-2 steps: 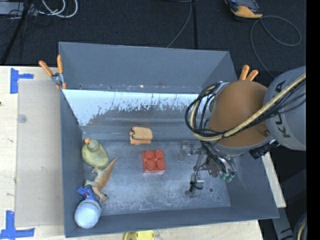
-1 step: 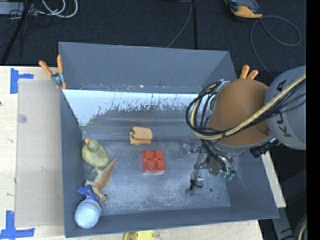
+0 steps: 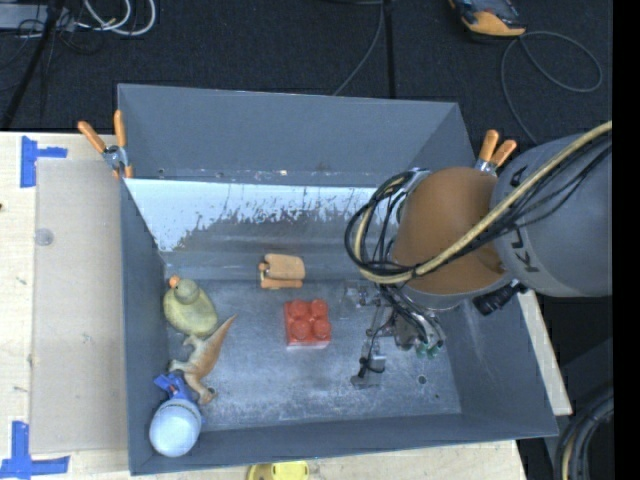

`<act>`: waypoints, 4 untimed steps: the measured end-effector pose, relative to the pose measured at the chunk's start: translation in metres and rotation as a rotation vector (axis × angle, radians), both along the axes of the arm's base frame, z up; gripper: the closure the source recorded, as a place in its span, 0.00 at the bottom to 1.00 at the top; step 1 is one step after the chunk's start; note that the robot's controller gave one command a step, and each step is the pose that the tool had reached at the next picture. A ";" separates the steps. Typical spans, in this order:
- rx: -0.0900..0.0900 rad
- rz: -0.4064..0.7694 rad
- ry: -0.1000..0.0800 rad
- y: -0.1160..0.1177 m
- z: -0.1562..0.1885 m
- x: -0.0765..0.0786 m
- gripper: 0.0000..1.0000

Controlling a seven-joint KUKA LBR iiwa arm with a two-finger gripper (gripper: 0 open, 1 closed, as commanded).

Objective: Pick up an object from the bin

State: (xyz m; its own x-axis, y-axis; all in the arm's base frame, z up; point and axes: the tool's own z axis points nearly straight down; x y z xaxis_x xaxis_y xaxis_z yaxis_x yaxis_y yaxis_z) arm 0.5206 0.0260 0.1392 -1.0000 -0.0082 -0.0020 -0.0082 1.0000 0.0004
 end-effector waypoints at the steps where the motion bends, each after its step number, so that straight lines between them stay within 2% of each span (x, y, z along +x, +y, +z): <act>1: 0.001 -0.097 0.007 0.009 -0.039 0.021 0.00; 2: 0.000 -0.189 0.005 0.017 -0.053 0.026 0.00; 3: 0.000 0.051 0.006 0.036 -0.062 0.053 0.00; 4: -0.001 -0.095 0.007 0.046 -0.069 0.069 1.00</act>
Offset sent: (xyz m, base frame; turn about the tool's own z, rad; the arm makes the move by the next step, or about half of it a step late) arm 0.0171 0.0284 -0.0581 -0.0037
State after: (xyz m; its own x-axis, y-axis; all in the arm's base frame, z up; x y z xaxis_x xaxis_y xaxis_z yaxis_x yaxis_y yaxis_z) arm 0.5897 0.0718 0.0703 -0.9962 0.0870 0.0054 0.0870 0.9962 -0.0007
